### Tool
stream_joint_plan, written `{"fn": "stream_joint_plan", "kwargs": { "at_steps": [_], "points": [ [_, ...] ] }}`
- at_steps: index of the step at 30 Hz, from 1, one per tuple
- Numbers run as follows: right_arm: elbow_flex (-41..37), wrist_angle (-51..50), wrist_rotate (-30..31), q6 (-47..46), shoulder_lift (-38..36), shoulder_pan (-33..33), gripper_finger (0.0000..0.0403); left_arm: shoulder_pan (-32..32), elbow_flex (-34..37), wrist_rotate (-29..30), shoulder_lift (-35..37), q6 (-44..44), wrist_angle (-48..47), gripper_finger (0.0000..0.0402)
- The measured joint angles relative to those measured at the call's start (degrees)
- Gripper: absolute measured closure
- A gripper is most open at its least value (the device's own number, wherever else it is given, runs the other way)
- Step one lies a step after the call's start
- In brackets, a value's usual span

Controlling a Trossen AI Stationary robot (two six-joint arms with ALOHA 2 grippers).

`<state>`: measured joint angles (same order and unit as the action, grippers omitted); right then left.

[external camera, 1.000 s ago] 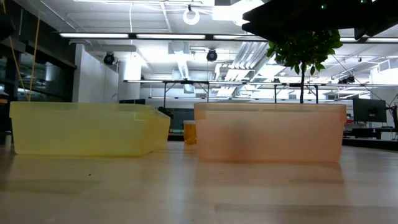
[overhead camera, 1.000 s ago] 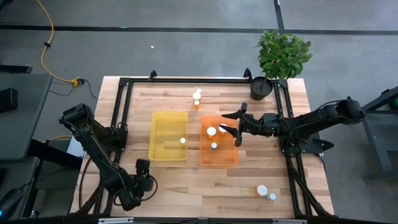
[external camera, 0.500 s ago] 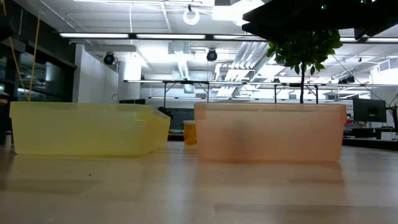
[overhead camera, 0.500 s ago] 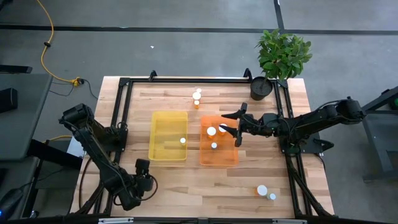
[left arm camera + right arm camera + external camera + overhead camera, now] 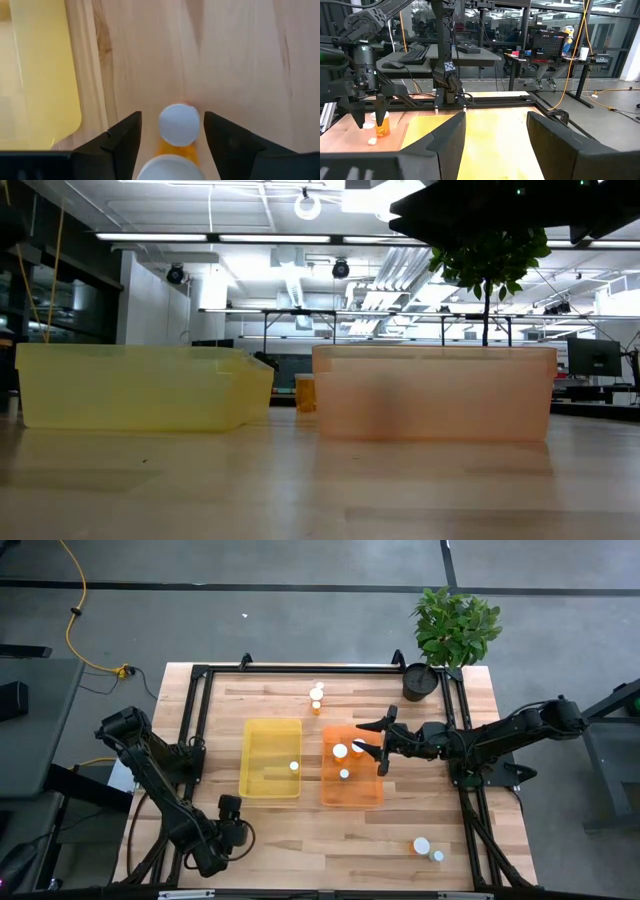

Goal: Pick and place medicine bottles into bin by pill shape (circle, oval)
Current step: Put the yellow bottle pill into the yellow bin

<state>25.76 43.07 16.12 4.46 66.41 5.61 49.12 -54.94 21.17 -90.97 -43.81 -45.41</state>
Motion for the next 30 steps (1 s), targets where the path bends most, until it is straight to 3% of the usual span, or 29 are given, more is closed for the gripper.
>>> {"fn": "stream_joint_plan", "kwargs": {
  "at_steps": [10, 30],
  "points": [
    [0.0, -0.2, 0.0, 0.0, 0.0, 0.0, 0.0199, -0.9, 0.0, -2.6, 0.0, 0.5, 0.0, 0.0231],
    [0.0, -0.4, 0.0, -1.0, 0.0, 0.0, 0.0199, -0.9, 0.0, -1.1, 0.0, 1.5, 0.0, 0.0294]
  ]
}}
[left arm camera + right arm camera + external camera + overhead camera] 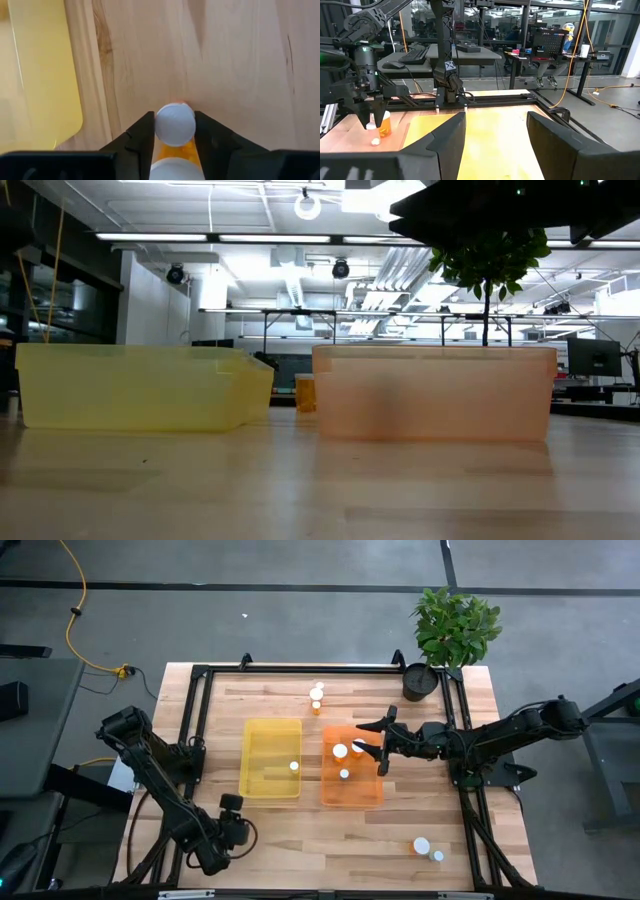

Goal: Pick and place medicine bottles into bin by pill shape (circle, oval)
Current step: Put the yellow bottle pill into the yellow bin

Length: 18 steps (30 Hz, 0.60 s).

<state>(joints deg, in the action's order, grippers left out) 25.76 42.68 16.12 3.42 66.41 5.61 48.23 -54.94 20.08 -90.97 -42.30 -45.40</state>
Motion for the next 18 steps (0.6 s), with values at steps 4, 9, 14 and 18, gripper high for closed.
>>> {"fn": "stream_joint_plan", "kwargs": {
  "at_steps": [4, 9, 14, 18],
  "points": [
    [0.0, 0.0, 0.0, 0.0, 0.0, 0.0, 0.0199, -0.2, -1.2, -0.3, 0.1, 2.2, -1.6, 0.0303],
    [0.0, 0.0, 0.0, 0.0, 0.0, 0.0, 0.0199, -1.5, -11.0, 2.7, 0.2, 9.5, -12.9, 0.0296],
    [0.0, 0.0, 0.0, 0.0, 0.0, 0.0, 0.0199, -4.9, -21.8, 13.8, 0.3, 22.3, -21.8, 0.029],
    [0.0, 0.0, 0.0, 0.0, 0.0, 0.0, 0.0199, -11.5, -25.4, 16.6, 0.4, 28.7, -22.2, 0.029]
  ]
}}
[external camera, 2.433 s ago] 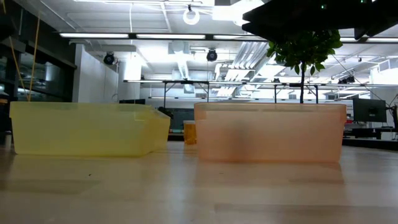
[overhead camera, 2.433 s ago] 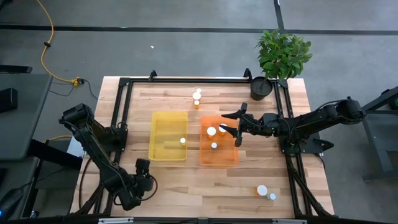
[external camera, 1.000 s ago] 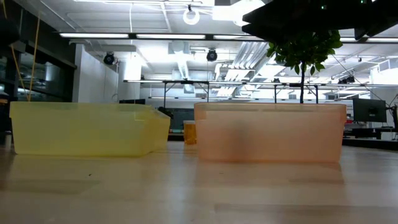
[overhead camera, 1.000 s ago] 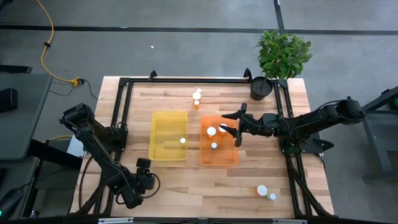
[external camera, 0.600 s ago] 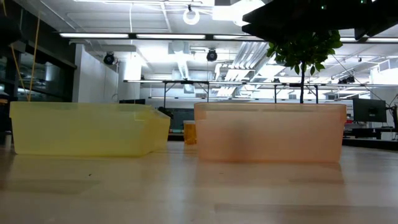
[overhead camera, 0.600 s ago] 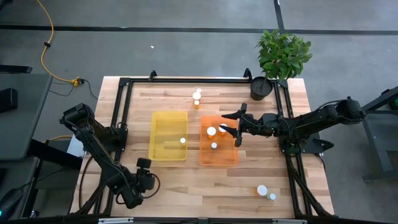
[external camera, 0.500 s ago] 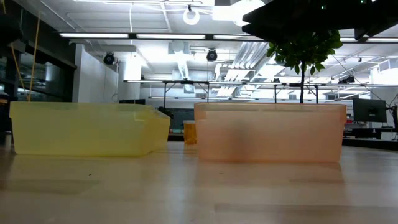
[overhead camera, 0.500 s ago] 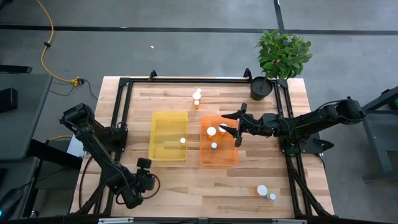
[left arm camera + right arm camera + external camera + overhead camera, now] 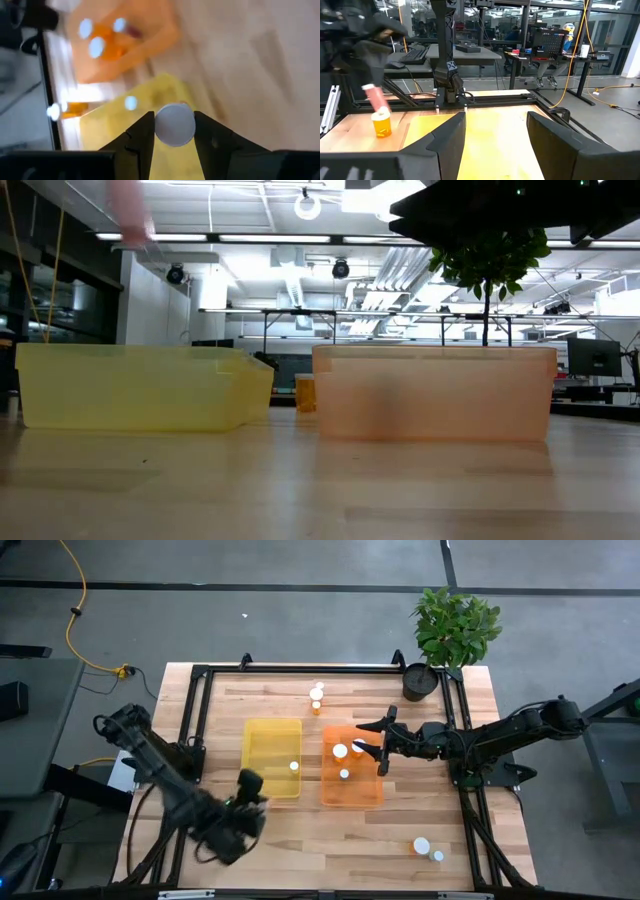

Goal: Pick and place medicine bottles into bin by pill shape (circle, oval)
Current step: Put the yellow bottle pill into the yellow bin, then put the pink bottle pill into the left bin

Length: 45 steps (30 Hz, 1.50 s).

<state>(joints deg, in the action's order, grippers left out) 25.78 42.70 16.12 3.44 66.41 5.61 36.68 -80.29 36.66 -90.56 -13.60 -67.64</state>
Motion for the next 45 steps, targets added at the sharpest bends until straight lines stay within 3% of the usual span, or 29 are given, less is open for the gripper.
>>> {"fn": "stream_joint_plan", "kwargs": {
  "at_steps": [5, 13, 16, 27, 35, 45],
  "points": [
    [0.0, 0.0, 0.0, 0.3, 0.0, 0.0, 0.0199, -10.8, 4.7, -6.7, 0.0, 5.7, 1.6, 0.0289],
    [0.0, 0.0, 0.0, 0.5, 0.0, 0.0, 0.0199, -23.4, 18.0, -17.9, -0.1, 13.8, 21.5, 0.0289],
    [0.0, 0.0, 0.0, 0.5, 0.0, 0.0, 0.0198, -25.5, 21.3, -18.7, -0.1, 14.3, 26.7, 0.0289],
    [0.0, 0.0, 0.0, 0.0, 0.0, 0.0, 0.0199, -27.0, 26.1, -21.1, -0.5, 12.8, 35.1, 0.0289],
    [0.0, 0.0, 0.0, 0.0, 0.0, 0.0, 0.0199, -27.0, 26.1, -20.7, -0.5, 14.7, 35.7, 0.0285],
    [0.0, 0.0, 0.0, 0.0, 0.0, 0.0, 0.0199, -27.0, 25.9, -20.6, -0.4, 16.8, 35.3, 0.0219]
  ]
}}
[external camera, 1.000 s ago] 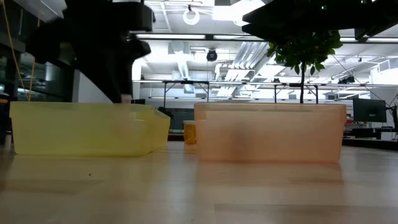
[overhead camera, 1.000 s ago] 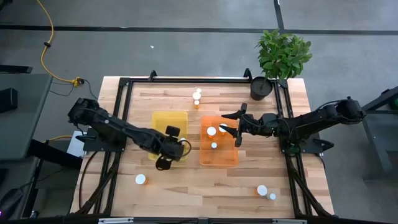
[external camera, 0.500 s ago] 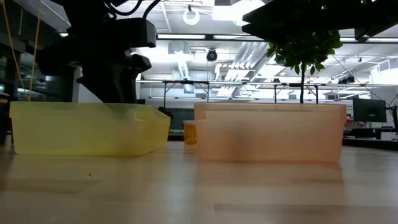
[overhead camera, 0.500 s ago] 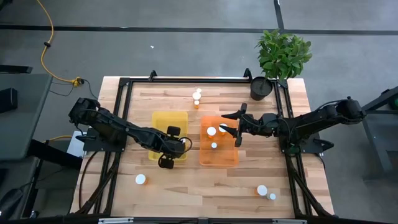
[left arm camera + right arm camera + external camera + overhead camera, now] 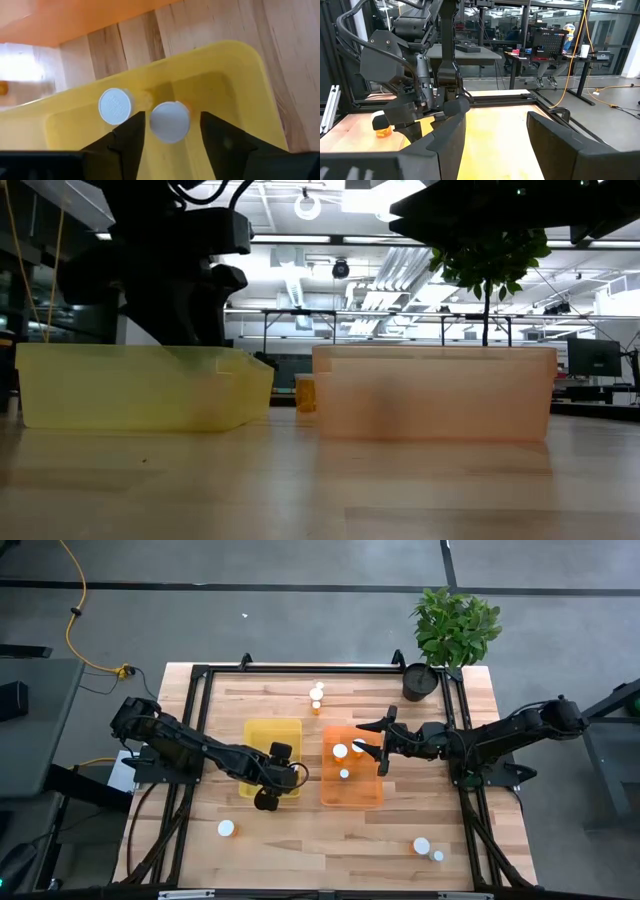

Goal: Pick and place medicine bottles into bin by pill shape (circle, oval)
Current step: Put the pink bottle pill into the left bin

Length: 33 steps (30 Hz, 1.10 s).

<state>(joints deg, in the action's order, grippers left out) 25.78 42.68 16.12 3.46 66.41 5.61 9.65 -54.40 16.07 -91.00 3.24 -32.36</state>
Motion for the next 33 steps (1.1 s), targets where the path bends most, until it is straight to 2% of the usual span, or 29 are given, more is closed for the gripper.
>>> {"fn": "stream_joint_plan", "kwargs": {
  "at_steps": [3, 9, 12, 14, 18, 24, 29, 33],
  "points": [
    [0.0, 0.0, 0.0, 0.0, 0.0, 0.0, 0.0199, 0.0, -2.2, 0.1, 0.0, 0.0, -2.7, 0.02],
    [0.0, 0.0, 0.0, 0.0, 0.0, 0.0, 0.0199, 0.3, -14.5, 0.2, 0.1, -4.2, -20.6, 0.0188],
    [0.0, -0.2, 0.0, 0.0, 0.0, 0.0, 0.0199, 1.3, -17.0, -0.7, 2.5, -8.0, -24.3, 0.0189],
    [0.0, -0.5, 0.0, 0.0, 0.0, 0.0, 0.0199, 2.5, -15.7, -1.8, 5.7, -10.7, -22.7, 0.0189],
    [0.0, -1.2, 0.0, 0.0, 0.0, 0.0, 0.0199, 7.2, -8.6, -3.0, 12.9, -20.3, -19.1, 0.0189],
    [0.0, -1.0, 0.0, 0.0, 0.0, 0.0, 0.0199, 19.0, -0.7, -5.1, 21.9, -40.2, -17.5, 0.0189],
    [0.0, -0.8, 0.0, -0.1, 0.0, 0.0, 0.0199, 28.1, -0.4, -4.6, 23.3, -53.3, -16.9, 0.0189],
    [0.0, -0.8, 0.0, -1.0, 0.0, 0.0, 0.0199, 33.0, -0.4, -3.0, 21.0, -56.4, -17.4, 0.0189]
  ]
}}
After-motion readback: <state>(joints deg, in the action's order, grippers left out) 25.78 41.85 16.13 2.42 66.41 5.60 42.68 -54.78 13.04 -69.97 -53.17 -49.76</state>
